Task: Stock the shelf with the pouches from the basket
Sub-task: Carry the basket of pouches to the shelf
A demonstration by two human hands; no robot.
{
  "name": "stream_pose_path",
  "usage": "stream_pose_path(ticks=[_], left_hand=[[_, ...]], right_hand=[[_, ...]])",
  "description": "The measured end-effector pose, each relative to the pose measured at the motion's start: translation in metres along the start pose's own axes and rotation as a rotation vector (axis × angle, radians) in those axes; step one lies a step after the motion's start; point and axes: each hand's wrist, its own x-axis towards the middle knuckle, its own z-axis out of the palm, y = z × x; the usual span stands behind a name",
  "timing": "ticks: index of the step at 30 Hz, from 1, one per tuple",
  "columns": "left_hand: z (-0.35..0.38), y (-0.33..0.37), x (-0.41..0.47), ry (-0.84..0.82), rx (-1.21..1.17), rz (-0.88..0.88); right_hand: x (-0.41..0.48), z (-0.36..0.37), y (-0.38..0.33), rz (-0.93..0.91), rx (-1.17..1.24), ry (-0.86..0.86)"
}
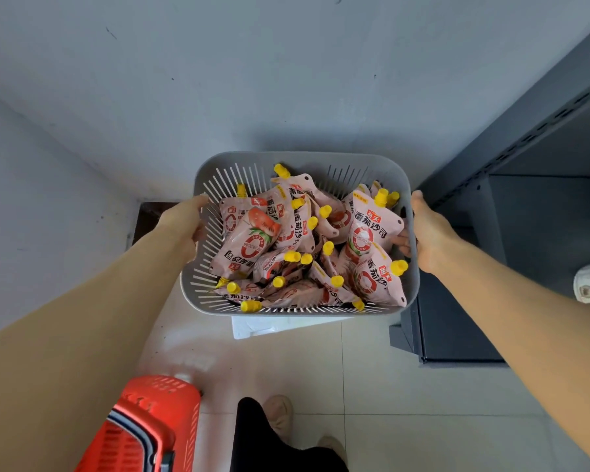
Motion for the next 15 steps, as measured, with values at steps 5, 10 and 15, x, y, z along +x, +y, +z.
stream_pose_path(ticks=[5, 10, 15], left_hand=[[-0.015, -0.011, -0.016, -0.041, -0.105, -0.046], [-0.025, -0.014, -0.039, -0.044, -0.108, -0.09], [-0.041, -0.006, -0.078, -0.053, -0.089, -0.096]], right_hand=[[-0.014, -0.005, 0.012, -0.015, 0.052, 0.013], [-0.039, -0.018, 0.021, -0.002, 0.07, 0.027], [-0.079, -0.034, 0.014, 0.021, 0.084, -0.001]])
